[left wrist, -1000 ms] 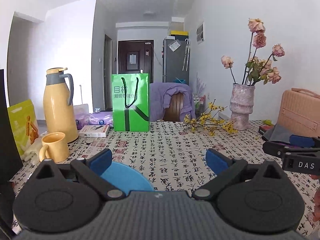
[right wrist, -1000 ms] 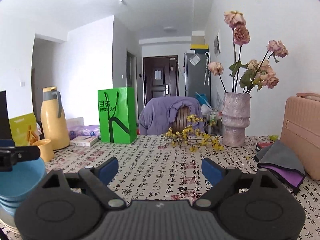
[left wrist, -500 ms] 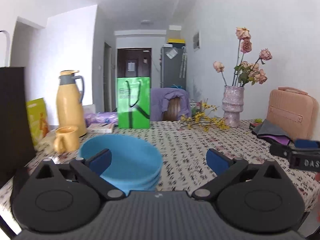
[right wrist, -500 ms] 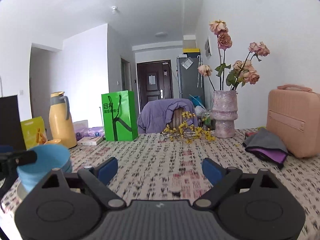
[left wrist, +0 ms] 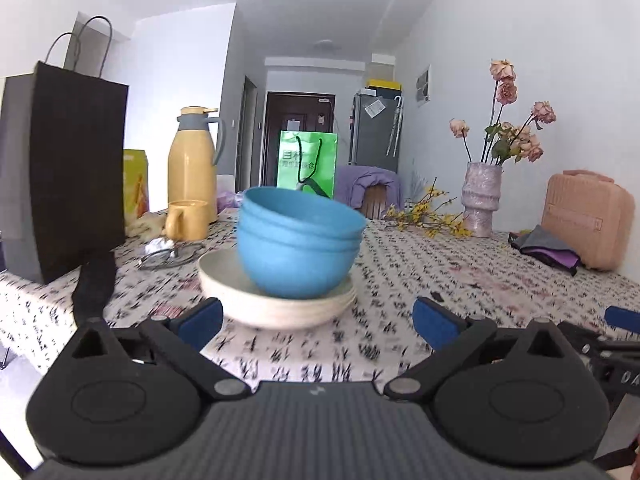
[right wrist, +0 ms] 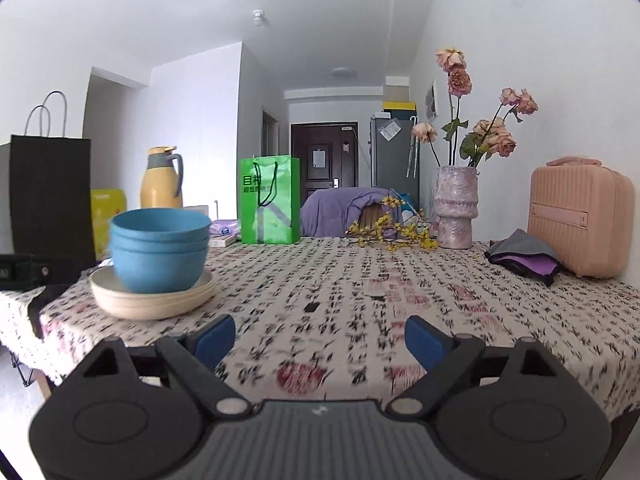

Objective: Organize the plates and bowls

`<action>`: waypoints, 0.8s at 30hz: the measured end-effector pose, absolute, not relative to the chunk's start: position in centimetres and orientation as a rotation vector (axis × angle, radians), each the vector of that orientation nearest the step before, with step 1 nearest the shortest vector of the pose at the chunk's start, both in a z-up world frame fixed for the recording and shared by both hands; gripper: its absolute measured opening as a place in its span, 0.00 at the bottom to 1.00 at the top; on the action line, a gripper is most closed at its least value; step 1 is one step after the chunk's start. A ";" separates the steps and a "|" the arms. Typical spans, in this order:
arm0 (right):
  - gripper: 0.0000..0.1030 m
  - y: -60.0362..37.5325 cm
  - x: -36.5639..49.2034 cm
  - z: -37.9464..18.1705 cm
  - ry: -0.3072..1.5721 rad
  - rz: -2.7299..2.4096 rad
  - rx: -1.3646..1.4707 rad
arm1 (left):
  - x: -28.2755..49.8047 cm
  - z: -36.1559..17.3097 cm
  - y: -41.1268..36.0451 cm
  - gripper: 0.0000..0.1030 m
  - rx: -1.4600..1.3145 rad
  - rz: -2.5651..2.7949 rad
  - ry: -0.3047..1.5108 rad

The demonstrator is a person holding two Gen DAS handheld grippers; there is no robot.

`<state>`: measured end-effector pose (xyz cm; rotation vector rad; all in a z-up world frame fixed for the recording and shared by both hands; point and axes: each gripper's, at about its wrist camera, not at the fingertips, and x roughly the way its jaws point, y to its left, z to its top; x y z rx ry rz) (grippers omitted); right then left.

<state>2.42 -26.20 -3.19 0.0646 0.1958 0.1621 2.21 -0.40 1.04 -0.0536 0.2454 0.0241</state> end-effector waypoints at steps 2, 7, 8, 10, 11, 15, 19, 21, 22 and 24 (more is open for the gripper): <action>0.89 -26.4 1.8 -3.3 0.189 0.153 0.091 | 1.9 0.6 -0.4 1.00 -0.036 0.028 0.261; 0.89 -26.3 1.8 -3.6 0.199 0.154 0.131 | 2.0 0.3 -0.3 1.00 -0.014 0.032 0.256; 0.89 -26.2 2.1 -3.8 0.211 0.160 0.130 | 2.0 0.3 -0.2 1.00 -0.017 0.037 0.256; 0.89 -26.0 2.3 -4.0 0.231 0.176 0.133 | 2.0 0.0 0.0 1.00 -0.023 0.041 0.266; 0.89 -25.9 2.5 -4.1 0.239 0.182 0.133 | 2.0 -0.1 0.0 1.00 -0.024 0.043 0.271; 0.89 -25.9 2.6 -4.3 0.257 0.185 0.139 | 2.1 -0.4 0.0 1.00 -0.022 0.040 0.283; 0.89 -25.5 2.5 -4.2 0.255 0.188 0.119 | 2.1 -0.3 0.2 1.00 -0.032 0.045 0.289; 0.89 -25.4 2.3 -4.2 0.252 0.190 0.113 | 2.0 -0.2 0.1 1.00 -0.030 0.043 0.285; 0.89 -25.4 2.3 -4.2 0.250 0.190 0.114 | 2.0 -0.2 0.0 1.00 -0.025 0.041 0.282; 0.89 -25.5 2.3 -4.3 0.251 0.186 0.118 | 1.9 -0.1 0.0 1.00 -0.023 0.036 0.279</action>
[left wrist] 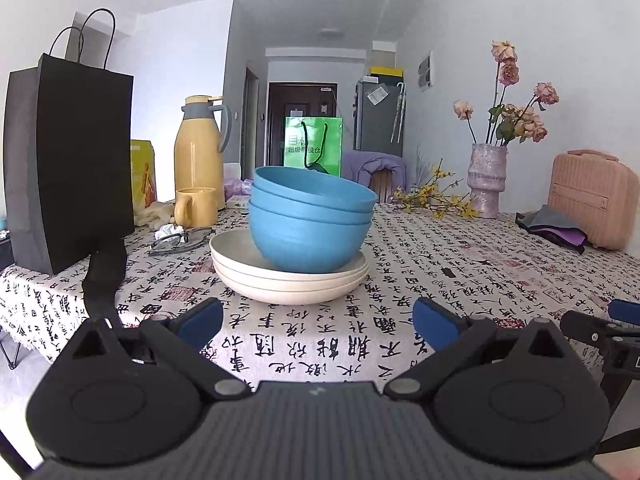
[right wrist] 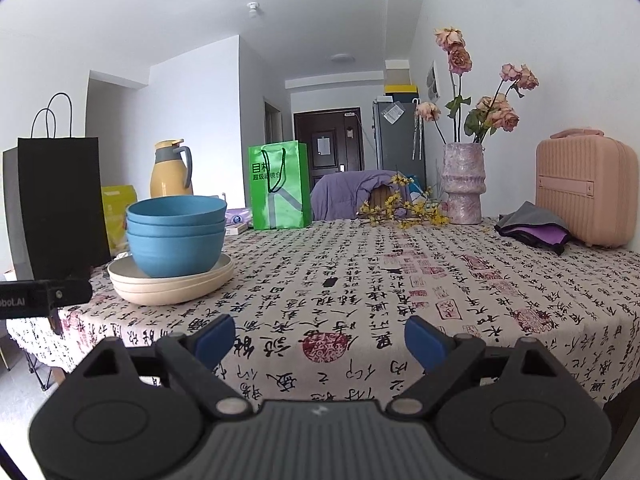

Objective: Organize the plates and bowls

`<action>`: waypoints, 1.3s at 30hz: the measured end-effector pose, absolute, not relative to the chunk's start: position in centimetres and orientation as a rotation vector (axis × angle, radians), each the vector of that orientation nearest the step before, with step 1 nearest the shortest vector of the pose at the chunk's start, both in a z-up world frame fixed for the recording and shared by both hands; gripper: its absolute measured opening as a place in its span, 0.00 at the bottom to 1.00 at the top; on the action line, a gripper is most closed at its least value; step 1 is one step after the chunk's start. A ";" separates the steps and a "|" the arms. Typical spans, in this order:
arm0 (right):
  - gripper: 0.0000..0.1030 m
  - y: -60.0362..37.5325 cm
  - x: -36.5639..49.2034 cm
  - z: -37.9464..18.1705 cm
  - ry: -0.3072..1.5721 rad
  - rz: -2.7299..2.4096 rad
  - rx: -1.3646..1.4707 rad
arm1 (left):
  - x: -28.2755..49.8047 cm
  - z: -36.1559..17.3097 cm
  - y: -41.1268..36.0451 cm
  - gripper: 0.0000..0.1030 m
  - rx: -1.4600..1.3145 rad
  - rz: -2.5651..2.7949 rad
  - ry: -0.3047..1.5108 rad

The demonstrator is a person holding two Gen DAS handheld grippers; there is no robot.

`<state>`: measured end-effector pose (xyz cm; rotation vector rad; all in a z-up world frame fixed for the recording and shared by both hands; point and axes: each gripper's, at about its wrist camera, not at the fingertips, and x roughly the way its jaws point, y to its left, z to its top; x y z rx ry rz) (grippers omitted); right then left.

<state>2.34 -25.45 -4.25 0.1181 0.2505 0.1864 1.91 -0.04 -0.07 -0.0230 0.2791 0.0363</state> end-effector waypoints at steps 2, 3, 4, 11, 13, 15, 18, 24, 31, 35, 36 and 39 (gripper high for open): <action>0.89 -25.4 2.3 -4.3 0.251 0.188 0.118 | 2.0 -0.2 0.0 1.00 -0.026 0.039 0.284; 0.89 -25.4 2.3 -4.3 0.252 0.194 0.115 | 2.0 -0.2 0.0 1.00 -0.026 0.040 0.287; 0.89 -25.3 2.3 -4.4 0.251 0.198 0.111 | 2.1 -0.3 0.0 1.00 -0.027 0.041 0.289; 0.89 -25.2 2.3 -4.4 0.252 0.193 0.112 | 2.0 -0.2 0.0 1.00 -0.028 0.039 0.286; 0.89 -25.3 2.3 -4.4 0.250 0.191 0.113 | 2.0 -0.2 0.1 1.00 -0.031 0.042 0.287; 0.89 -25.4 2.3 -4.3 0.246 0.188 0.116 | 2.0 -0.2 0.1 1.00 -0.034 0.043 0.289; 0.89 -25.4 2.3 -4.4 0.250 0.188 0.121 | 2.0 -0.2 0.1 1.00 -0.032 0.041 0.288; 0.89 -25.4 2.4 -4.4 0.250 0.185 0.123 | 2.0 -0.2 0.1 1.00 -0.033 0.043 0.285; 0.89 -25.5 2.5 -4.4 0.251 0.187 0.126 | 1.9 -0.1 0.2 1.00 -0.029 0.044 0.282; 0.89 -25.5 2.4 -4.3 0.249 0.188 0.124 | 1.9 0.1 0.2 1.00 -0.032 0.048 0.279; 0.89 -25.4 2.5 -4.3 0.248 0.188 0.124 | 1.9 0.1 0.2 1.00 -0.031 0.048 0.278; 0.89 -25.3 2.6 -4.3 0.249 0.192 0.125 | 1.7 0.2 0.2 1.00 -0.026 0.049 0.274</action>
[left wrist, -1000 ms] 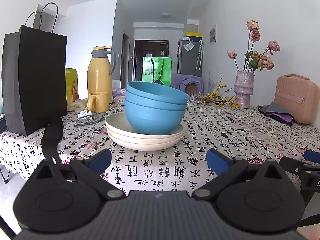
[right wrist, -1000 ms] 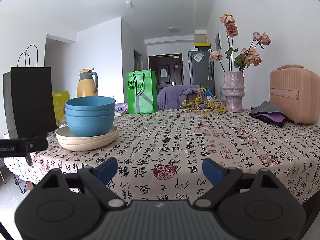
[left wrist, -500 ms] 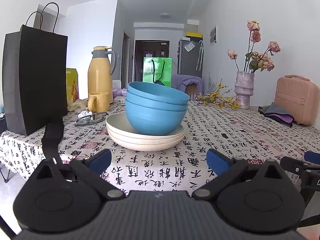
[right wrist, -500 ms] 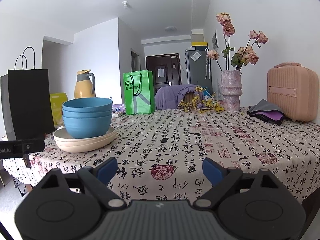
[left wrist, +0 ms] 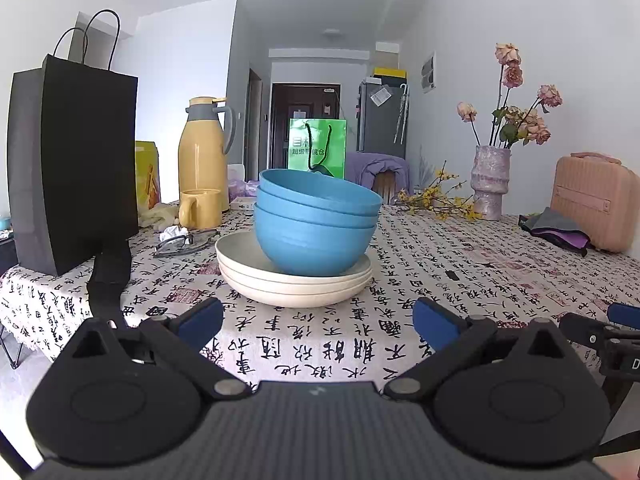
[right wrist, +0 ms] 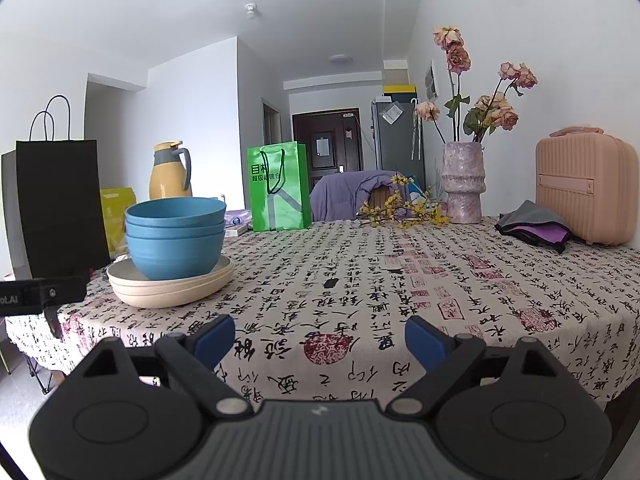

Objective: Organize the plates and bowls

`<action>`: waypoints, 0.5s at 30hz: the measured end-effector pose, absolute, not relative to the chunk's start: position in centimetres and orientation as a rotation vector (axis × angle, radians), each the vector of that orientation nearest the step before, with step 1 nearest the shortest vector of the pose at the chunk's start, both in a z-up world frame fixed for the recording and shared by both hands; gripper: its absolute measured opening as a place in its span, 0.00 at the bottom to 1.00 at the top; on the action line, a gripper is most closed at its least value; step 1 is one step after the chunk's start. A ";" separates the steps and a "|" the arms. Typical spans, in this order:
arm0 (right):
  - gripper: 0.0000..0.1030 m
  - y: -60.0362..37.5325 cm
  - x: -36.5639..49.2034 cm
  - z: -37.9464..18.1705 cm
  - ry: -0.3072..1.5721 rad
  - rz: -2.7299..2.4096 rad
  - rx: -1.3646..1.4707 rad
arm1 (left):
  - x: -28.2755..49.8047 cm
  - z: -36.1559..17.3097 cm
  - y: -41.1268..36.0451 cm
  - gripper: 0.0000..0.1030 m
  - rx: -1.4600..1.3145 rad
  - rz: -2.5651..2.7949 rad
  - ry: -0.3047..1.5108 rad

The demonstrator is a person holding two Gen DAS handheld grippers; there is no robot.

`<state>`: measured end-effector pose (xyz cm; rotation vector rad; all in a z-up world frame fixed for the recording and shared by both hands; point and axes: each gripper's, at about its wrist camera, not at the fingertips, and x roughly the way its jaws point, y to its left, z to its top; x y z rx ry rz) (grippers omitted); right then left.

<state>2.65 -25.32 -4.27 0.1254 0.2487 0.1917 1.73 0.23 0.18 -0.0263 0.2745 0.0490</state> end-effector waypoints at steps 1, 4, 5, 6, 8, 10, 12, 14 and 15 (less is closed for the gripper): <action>0.89 -25.3 2.7 -4.3 0.250 0.193 0.123 | 1.7 0.2 0.3 1.00 -0.027 0.049 0.274; 0.89 -25.2 2.7 -4.2 0.246 0.194 0.118 | 1.7 0.3 0.4 1.00 -0.031 0.052 0.272; 0.89 -25.2 2.7 -4.2 0.244 0.192 0.118 | 1.7 0.3 0.5 1.00 -0.031 0.053 0.271; 0.89 -25.2 2.7 -4.2 0.242 0.190 0.118 | 1.7 0.3 0.4 1.00 -0.031 0.054 0.270; 0.89 -25.2 2.8 -4.2 0.246 0.188 0.120 | 1.7 0.4 0.4 1.00 -0.030 0.056 0.269; 0.89 -25.2 2.9 -4.2 0.252 0.184 0.119 | 1.6 0.5 0.4 1.00 -0.027 0.057 0.267; 0.89 -25.2 2.8 -4.2 0.248 0.184 0.120 | 1.6 0.6 0.3 1.00 -0.026 0.057 0.261; 0.89 -25.1 2.7 -4.2 0.245 0.182 0.116 | 1.6 0.7 0.4 1.00 -0.026 0.059 0.259; 0.89 -25.1 2.7 -4.2 0.245 0.183 0.115 | 1.6 0.7 0.4 1.00 -0.026 0.061 0.259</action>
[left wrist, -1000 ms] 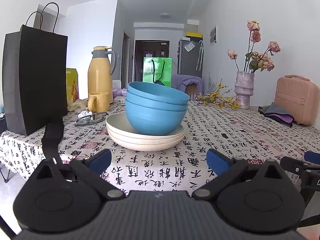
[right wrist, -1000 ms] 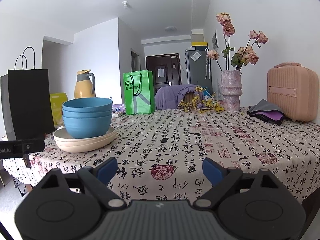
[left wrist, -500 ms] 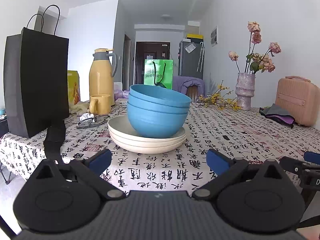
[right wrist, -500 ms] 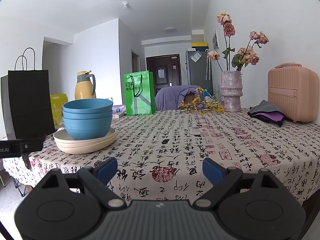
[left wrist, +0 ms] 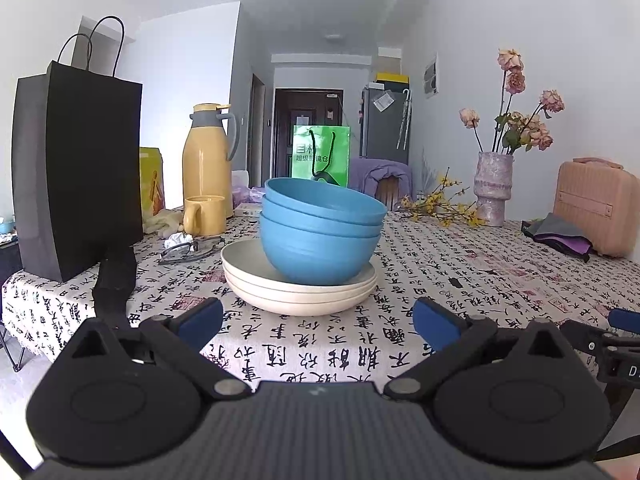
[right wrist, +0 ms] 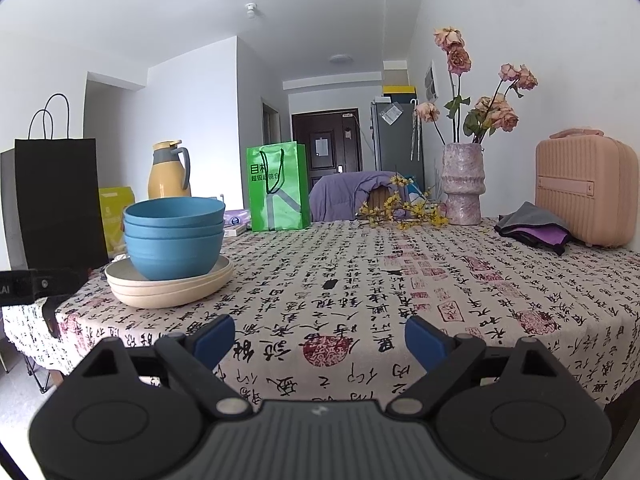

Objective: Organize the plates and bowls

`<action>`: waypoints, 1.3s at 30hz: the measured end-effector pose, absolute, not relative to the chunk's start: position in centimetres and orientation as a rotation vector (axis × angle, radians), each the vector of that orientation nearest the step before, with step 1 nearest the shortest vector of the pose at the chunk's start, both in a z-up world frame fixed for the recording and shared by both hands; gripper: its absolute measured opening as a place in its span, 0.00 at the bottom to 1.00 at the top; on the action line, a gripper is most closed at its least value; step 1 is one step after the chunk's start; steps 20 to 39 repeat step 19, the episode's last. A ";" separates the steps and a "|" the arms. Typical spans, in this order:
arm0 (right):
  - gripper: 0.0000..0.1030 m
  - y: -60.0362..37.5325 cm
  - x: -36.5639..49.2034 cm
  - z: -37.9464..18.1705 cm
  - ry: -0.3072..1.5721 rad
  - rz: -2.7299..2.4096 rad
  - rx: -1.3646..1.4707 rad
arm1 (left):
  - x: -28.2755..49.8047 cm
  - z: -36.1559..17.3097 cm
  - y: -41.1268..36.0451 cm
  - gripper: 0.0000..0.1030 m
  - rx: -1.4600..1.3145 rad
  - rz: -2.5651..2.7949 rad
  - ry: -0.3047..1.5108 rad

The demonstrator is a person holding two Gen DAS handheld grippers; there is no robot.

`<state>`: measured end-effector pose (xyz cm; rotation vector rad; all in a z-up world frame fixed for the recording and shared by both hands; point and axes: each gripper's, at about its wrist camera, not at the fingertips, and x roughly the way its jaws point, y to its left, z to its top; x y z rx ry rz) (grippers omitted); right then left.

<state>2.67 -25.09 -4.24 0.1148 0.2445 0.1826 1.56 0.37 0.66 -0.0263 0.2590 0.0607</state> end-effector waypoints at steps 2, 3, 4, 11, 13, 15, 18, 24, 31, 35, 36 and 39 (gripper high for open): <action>0.89 -25.1 2.7 -4.2 0.245 0.182 0.112 | 1.6 0.6 0.3 1.00 -0.024 0.069 0.259; 0.89 -25.1 2.7 -4.3 0.245 0.183 0.112 | 1.6 0.6 0.3 1.00 -0.021 0.070 0.259; 0.89 -25.1 2.7 -4.3 0.247 0.182 0.112 | 1.6 0.6 0.3 1.00 -0.017 0.069 0.260; 0.89 -25.3 2.8 -4.2 0.243 0.172 0.114 | 1.5 0.7 0.4 1.00 -0.012 0.078 0.255; 0.89 -25.2 2.7 -4.3 0.244 0.176 0.112 | 1.4 0.8 0.4 1.00 -0.011 0.079 0.244; 0.89 -25.1 2.7 -4.4 0.251 0.177 0.113 | 1.4 0.7 0.3 1.00 -0.010 0.080 0.243; 0.89 -25.2 2.7 -4.4 0.251 0.173 0.119 | 1.3 0.7 0.3 1.00 -0.006 0.078 0.238; 0.89 -25.2 2.7 -4.3 0.249 0.172 0.118 | 1.2 0.7 0.3 1.00 -0.004 0.077 0.235; 0.89 -25.2 2.7 -4.3 0.249 0.172 0.118 | 1.2 0.7 0.3 1.00 -0.004 0.077 0.235; 0.89 -25.2 2.7 -4.3 0.249 0.172 0.118 | 1.2 0.7 0.3 1.00 -0.004 0.077 0.235; 0.89 -25.2 2.7 -4.3 0.249 0.172 0.118 | 1.2 0.7 0.3 1.00 -0.004 0.077 0.235; 0.89 -25.2 2.7 -4.3 0.249 0.172 0.118 | 1.2 0.7 0.3 1.00 -0.004 0.077 0.235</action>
